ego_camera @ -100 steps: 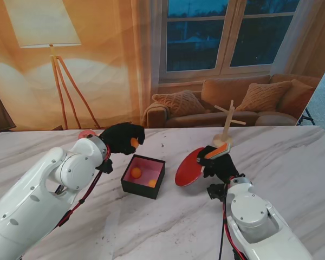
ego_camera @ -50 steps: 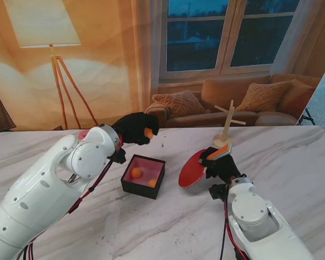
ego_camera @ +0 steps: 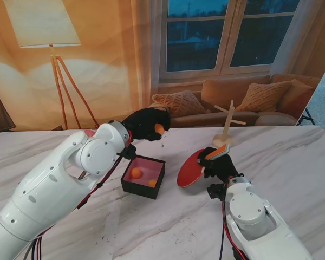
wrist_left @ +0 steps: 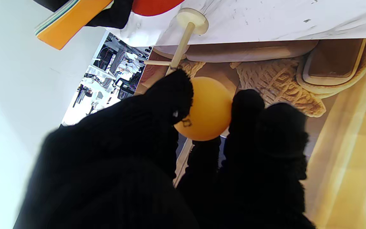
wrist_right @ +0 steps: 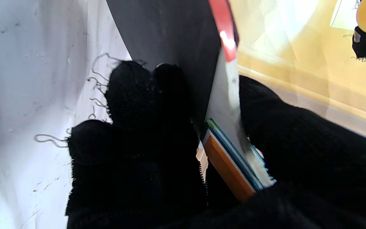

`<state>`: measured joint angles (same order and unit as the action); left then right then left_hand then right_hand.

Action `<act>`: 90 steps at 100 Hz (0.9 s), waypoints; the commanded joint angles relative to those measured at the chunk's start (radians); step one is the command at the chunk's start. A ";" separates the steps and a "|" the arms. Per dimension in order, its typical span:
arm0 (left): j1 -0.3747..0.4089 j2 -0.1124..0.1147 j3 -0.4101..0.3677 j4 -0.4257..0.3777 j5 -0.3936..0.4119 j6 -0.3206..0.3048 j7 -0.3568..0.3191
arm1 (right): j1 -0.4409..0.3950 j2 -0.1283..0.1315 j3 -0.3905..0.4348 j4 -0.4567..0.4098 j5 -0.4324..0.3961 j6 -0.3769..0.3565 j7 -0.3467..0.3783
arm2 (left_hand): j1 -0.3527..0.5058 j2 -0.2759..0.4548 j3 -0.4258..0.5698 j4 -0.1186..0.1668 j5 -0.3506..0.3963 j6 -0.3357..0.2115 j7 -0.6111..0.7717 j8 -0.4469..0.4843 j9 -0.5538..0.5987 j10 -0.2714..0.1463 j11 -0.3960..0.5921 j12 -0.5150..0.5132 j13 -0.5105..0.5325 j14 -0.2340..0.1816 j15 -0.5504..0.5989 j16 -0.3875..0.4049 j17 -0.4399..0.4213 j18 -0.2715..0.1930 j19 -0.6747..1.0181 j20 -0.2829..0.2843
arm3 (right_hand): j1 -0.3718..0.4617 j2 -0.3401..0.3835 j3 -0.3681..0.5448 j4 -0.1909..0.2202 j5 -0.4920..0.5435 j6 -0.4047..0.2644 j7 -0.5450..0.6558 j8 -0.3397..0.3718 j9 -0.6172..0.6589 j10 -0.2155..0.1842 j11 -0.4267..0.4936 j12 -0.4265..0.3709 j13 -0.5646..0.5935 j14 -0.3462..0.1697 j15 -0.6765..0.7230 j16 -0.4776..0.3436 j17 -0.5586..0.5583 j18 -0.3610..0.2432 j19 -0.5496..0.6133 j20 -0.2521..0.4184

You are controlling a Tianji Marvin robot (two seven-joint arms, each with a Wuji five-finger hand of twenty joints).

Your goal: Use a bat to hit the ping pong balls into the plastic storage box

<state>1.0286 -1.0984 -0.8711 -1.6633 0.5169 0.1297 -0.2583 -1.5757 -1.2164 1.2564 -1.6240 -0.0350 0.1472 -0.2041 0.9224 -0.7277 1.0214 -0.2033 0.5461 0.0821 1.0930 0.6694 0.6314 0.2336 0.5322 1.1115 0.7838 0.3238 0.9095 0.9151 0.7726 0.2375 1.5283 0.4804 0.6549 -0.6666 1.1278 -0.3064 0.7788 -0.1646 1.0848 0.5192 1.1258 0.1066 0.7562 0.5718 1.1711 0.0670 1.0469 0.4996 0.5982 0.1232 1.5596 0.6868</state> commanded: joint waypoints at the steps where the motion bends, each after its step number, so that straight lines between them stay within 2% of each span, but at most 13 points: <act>1: -0.005 -0.011 0.005 0.001 -0.007 0.002 -0.007 | 0.002 -0.006 -0.003 -0.005 0.006 0.000 0.012 | 0.095 0.040 0.028 0.014 0.018 0.009 0.001 0.010 0.066 -0.007 0.070 0.059 0.005 0.092 0.019 0.006 -0.021 -0.144 0.044 0.014 | 0.057 0.043 0.031 0.023 0.050 -0.012 0.021 0.015 0.025 -0.069 0.019 0.013 -0.039 -0.055 -0.030 0.013 -0.014 -0.041 -0.009 0.010; 10: -0.011 -0.015 0.014 0.003 -0.019 0.002 0.000 | 0.003 -0.006 -0.005 -0.010 0.010 -0.007 0.011 | 0.092 0.046 0.027 0.015 0.016 0.012 -0.008 0.008 0.057 -0.005 0.067 0.055 -0.004 0.095 0.010 0.001 -0.029 -0.140 0.034 0.011 | 0.057 0.043 0.031 0.023 0.051 -0.013 0.021 0.015 0.024 -0.069 0.018 0.013 -0.040 -0.055 -0.031 0.012 -0.014 -0.041 -0.009 0.010; 14: -0.014 -0.016 0.020 0.005 -0.025 0.001 0.003 | 0.004 -0.007 -0.005 -0.013 0.013 -0.012 0.009 | 0.091 0.048 0.026 0.016 0.015 0.013 -0.012 0.007 0.055 -0.006 0.068 0.050 0.006 0.074 0.006 -0.006 -0.031 -0.138 0.027 0.010 | 0.057 0.043 0.031 0.023 0.050 -0.012 0.021 0.015 0.024 -0.070 0.019 0.014 -0.040 -0.056 -0.031 0.012 -0.014 -0.041 -0.010 0.010; 22: -0.022 -0.019 0.033 0.011 -0.038 -0.003 0.004 | 0.004 -0.008 -0.007 -0.022 0.019 -0.025 0.003 | 0.088 0.054 0.027 0.019 0.015 0.015 -0.024 0.004 0.048 -0.004 0.066 0.034 0.003 0.076 -0.015 -0.019 -0.033 -0.134 0.006 0.002 | 0.056 0.043 0.030 0.023 0.050 -0.013 0.021 0.015 0.025 -0.069 0.019 0.014 -0.040 -0.057 -0.031 0.013 -0.014 -0.041 -0.010 0.010; 33: -0.034 -0.022 0.053 0.021 -0.060 -0.013 0.000 | 0.000 -0.010 -0.007 -0.039 0.032 -0.043 -0.005 | 0.053 0.077 0.032 0.029 0.017 0.015 -0.062 -0.017 0.015 -0.002 0.073 -0.038 -0.030 0.079 -0.074 -0.054 -0.066 -0.106 -0.062 -0.012 | 0.055 0.043 0.030 0.023 0.051 -0.015 0.022 0.016 0.025 -0.070 0.019 0.014 -0.039 -0.057 -0.031 0.013 -0.013 -0.042 -0.010 0.010; 45: -0.045 -0.022 0.072 0.029 -0.081 -0.029 -0.015 | -0.004 -0.011 -0.008 -0.057 0.044 -0.064 -0.009 | 0.012 0.093 -0.007 0.028 0.015 0.021 -0.133 -0.064 -0.018 0.001 0.069 -0.163 -0.082 0.064 -0.115 -0.155 -0.135 -0.053 -0.144 -0.001 | 0.055 0.044 0.030 0.023 0.050 -0.016 0.022 0.015 0.024 -0.071 0.018 0.014 -0.039 -0.057 -0.031 0.013 -0.013 -0.043 -0.010 0.010; 48: -0.047 -0.021 0.075 0.030 -0.089 -0.034 -0.022 | -0.004 -0.011 -0.008 -0.062 0.048 -0.070 -0.009 | -0.004 0.100 -0.024 0.027 0.013 0.021 -0.164 -0.079 -0.029 0.000 0.068 -0.232 -0.096 0.069 -0.138 -0.193 -0.168 -0.025 -0.176 0.010 | 0.056 0.044 0.030 0.023 0.050 -0.016 0.021 0.015 0.024 -0.071 0.018 0.014 -0.039 -0.057 -0.031 0.013 -0.013 -0.043 -0.010 0.010; 53: -0.047 -0.019 0.077 0.030 -0.100 -0.039 -0.034 | -0.006 -0.010 -0.007 -0.071 0.052 -0.080 -0.009 | -0.036 0.119 -0.053 0.031 0.017 0.018 -0.231 -0.107 -0.031 -0.005 0.061 -0.403 -0.110 0.079 -0.177 -0.240 -0.215 0.016 -0.213 0.042 | 0.055 0.043 0.030 0.023 0.049 -0.016 0.021 0.015 0.025 -0.071 0.018 0.014 -0.039 -0.057 -0.031 0.013 -0.012 -0.043 -0.009 0.010; 59: -0.044 -0.018 0.076 0.029 -0.108 -0.044 -0.037 | -0.007 -0.008 -0.007 -0.078 0.053 -0.092 -0.006 | -0.069 0.142 -0.065 0.043 0.027 0.021 -0.297 -0.138 -0.016 0.004 0.032 -0.470 -0.105 0.087 -0.204 -0.268 -0.224 0.031 -0.210 0.056 | 0.054 0.044 0.030 0.023 0.050 -0.017 0.022 0.016 0.026 -0.072 0.018 0.015 -0.038 -0.059 -0.031 0.013 -0.011 -0.043 -0.009 0.010; 63: -0.042 -0.016 0.074 0.026 -0.111 -0.047 -0.043 | -0.007 -0.007 -0.006 -0.081 0.053 -0.099 -0.001 | -0.096 0.160 -0.075 0.055 0.030 0.018 -0.342 -0.152 0.003 -0.011 0.007 -0.512 -0.107 0.087 -0.239 -0.304 -0.230 0.034 -0.205 0.066 | 0.054 0.042 0.030 0.023 0.050 -0.017 0.022 0.016 0.026 -0.074 0.018 0.015 -0.037 -0.060 -0.032 0.013 -0.011 -0.043 -0.009 0.010; 74: -0.036 -0.012 0.068 0.021 -0.110 -0.055 -0.053 | -0.009 -0.005 -0.006 -0.087 0.062 -0.106 0.007 | -0.139 0.190 -0.101 0.071 0.032 0.021 -0.398 -0.166 0.025 -0.008 -0.025 -0.573 -0.143 0.069 -0.299 -0.375 -0.249 0.031 -0.218 0.069 | 0.053 0.042 0.032 0.023 0.050 -0.019 0.021 0.015 0.028 -0.074 0.017 0.015 -0.035 -0.060 -0.032 0.013 -0.009 -0.043 -0.009 0.010; 87: -0.033 -0.010 0.062 0.023 -0.116 -0.054 -0.061 | -0.004 -0.006 -0.012 -0.077 0.066 -0.112 0.010 | -0.148 0.205 -0.106 0.081 0.030 0.023 -0.416 -0.171 0.012 -0.003 -0.039 -0.589 -0.147 0.085 -0.295 -0.382 -0.249 0.028 -0.228 0.068 | 0.051 0.041 0.032 0.022 0.052 -0.021 0.021 0.015 0.028 -0.075 0.016 0.014 -0.035 -0.062 -0.033 0.013 -0.009 -0.043 -0.009 0.010; 90: -0.031 -0.010 0.061 0.024 -0.118 -0.049 -0.062 | -0.003 -0.006 -0.013 -0.074 0.067 -0.110 0.010 | -0.145 0.205 -0.110 0.082 0.031 0.024 -0.419 -0.171 0.008 -0.002 -0.044 -0.595 -0.154 0.096 -0.293 -0.382 -0.262 0.040 -0.235 0.067 | 0.052 0.041 0.033 0.023 0.052 -0.020 0.021 0.015 0.027 -0.073 0.016 0.014 -0.036 -0.061 -0.033 0.013 -0.009 -0.043 -0.009 0.010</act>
<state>0.9934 -1.1095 -0.8049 -1.6372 0.4062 0.0736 -0.3032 -1.5825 -1.2192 1.2480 -1.7027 0.0296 0.0363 -0.2082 0.7949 -0.5368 0.9312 -0.1461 0.5553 0.0958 0.6873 0.5073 0.6331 0.2349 0.5080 0.5412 0.6682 0.3497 0.6175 0.5421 0.5347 0.2924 1.3056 0.5302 0.6549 -0.6666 1.1278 -0.3064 0.7788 -0.1648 1.0848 0.5192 1.1259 0.1065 0.7562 0.5718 1.1710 0.0670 1.0469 0.4996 0.5976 0.1231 1.5596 0.6868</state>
